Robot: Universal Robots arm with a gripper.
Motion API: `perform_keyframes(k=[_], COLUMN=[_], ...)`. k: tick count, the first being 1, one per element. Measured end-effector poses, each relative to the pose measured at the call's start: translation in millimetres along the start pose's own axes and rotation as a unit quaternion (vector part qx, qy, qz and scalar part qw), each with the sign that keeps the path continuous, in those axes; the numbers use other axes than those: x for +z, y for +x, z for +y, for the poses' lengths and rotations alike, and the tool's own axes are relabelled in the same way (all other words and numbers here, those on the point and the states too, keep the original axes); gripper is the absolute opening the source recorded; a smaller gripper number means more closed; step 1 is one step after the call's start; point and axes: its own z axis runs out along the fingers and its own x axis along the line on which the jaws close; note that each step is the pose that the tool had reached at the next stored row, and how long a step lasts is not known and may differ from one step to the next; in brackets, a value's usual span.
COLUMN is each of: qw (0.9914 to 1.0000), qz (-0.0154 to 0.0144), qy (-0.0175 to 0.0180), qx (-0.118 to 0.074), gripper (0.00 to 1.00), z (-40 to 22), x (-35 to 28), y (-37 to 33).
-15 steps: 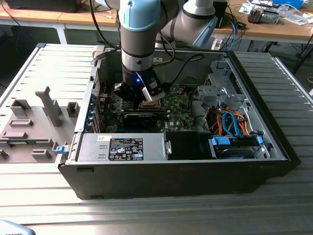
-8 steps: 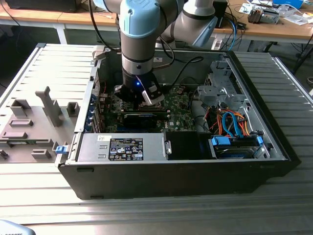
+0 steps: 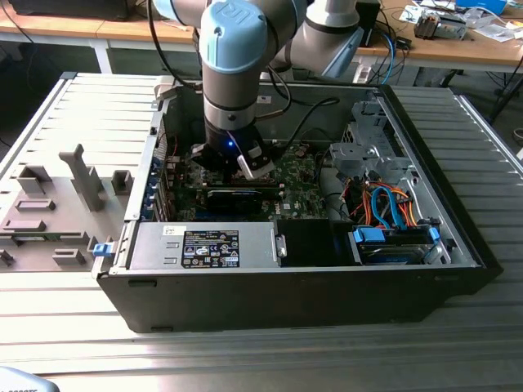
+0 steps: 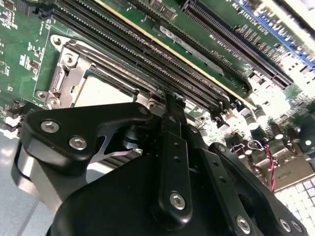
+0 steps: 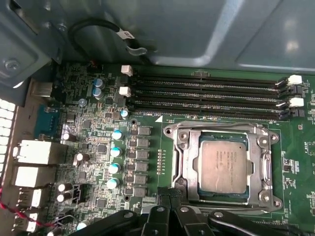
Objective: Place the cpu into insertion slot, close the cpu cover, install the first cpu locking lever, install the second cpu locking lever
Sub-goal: 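Install the second cpu locking lever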
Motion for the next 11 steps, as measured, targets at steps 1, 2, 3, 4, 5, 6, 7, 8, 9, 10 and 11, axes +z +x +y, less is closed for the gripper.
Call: perform_keyframes(k=[1, 2, 3, 4, 5, 6, 7, 8, 9, 10, 11], qw=[1.00000, 1.00000, 1.00000, 1.00000, 1.00000, 1.00000, 1.00000, 0.99999, 0.99997, 0.99993, 0.99978], qz=[0.0000, 0.0000, 0.0000, -0.0002, -0.0008, -0.0019, -0.0016, -0.0013, -0.0013, -0.0008, 0.0002], qy=[-0.0009, -0.0010, -0.0011, -0.0009, 0.0004, 0.0016, 0.0027, 0.0047, 0.0072, 0.0120, 0.0210], qx=[0.000, 0.000, 0.000, 0.000, 0.000, 0.000, 0.000, 0.000, 0.000, 0.000, 0.000], gripper=[0.11, 0.11, 0.11, 0.11, 0.11, 0.11, 0.11, 0.11, 0.11, 0.11, 0.11], z=[-0.2, -0.2, -0.2, -0.2, -0.1, 0.5, 1.0, 1.6, 2.1, 2.8, 3.3], x=[0.5, 0.6, 0.7, 0.7, 0.3, -2.4, -5.2, -8.0, -9.3, -10.0, -10.0], y=[0.1, 0.1, 0.1, 0.1, 0.1, -0.1, 0.1, 0.2, -0.3, -1.6, -3.8])
